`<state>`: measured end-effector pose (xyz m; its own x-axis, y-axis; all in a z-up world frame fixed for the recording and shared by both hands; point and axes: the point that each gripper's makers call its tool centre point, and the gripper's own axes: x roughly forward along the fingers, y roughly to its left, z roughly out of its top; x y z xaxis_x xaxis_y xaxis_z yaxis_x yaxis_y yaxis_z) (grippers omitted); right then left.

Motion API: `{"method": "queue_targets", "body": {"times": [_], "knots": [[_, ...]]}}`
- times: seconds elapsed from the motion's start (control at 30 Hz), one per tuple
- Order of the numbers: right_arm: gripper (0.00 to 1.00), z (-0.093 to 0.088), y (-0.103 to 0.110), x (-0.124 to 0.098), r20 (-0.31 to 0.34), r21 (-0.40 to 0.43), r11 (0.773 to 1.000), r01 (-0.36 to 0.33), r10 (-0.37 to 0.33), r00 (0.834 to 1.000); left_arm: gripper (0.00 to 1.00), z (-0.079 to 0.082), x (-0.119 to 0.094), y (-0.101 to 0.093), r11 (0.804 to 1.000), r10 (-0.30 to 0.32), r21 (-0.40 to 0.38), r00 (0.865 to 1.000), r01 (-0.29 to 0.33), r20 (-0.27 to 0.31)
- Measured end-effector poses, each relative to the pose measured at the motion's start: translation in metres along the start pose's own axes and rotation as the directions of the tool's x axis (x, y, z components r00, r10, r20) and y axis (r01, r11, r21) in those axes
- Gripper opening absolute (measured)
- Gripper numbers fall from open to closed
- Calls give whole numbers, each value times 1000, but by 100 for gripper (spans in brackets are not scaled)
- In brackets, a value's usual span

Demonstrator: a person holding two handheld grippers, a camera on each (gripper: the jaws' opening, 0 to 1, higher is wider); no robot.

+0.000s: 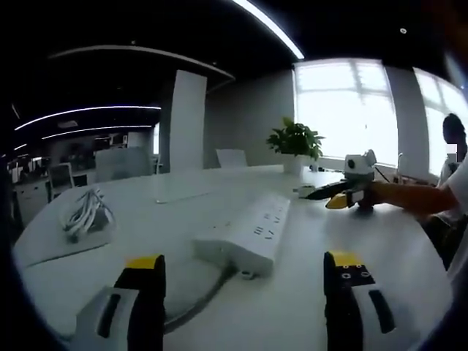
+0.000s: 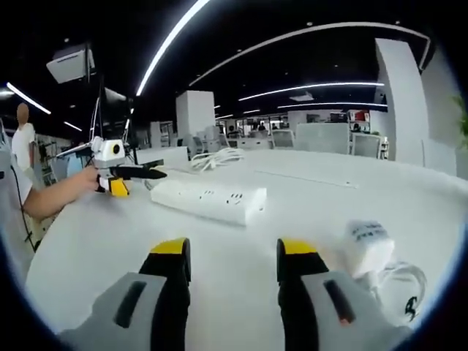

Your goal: Straighten the power strip on the desk, plug the charger into it

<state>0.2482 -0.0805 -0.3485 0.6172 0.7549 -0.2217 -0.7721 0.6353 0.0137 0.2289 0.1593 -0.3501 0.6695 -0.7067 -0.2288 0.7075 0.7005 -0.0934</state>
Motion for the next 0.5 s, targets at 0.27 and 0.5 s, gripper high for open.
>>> {"method": "queue_targets", "body": {"times": [0.27, 0.5], "knots": [[46, 3, 4, 7, 13, -7, 1000, -10, 10, 1000, 89, -2, 1, 3, 1000, 3, -2, 1000, -3, -1], [46, -3, 7, 14, -22, -66, 998, -22, 21, 1000, 89, -3, 4, 4, 1000, 4, 4, 1000, -4, -2]]}}
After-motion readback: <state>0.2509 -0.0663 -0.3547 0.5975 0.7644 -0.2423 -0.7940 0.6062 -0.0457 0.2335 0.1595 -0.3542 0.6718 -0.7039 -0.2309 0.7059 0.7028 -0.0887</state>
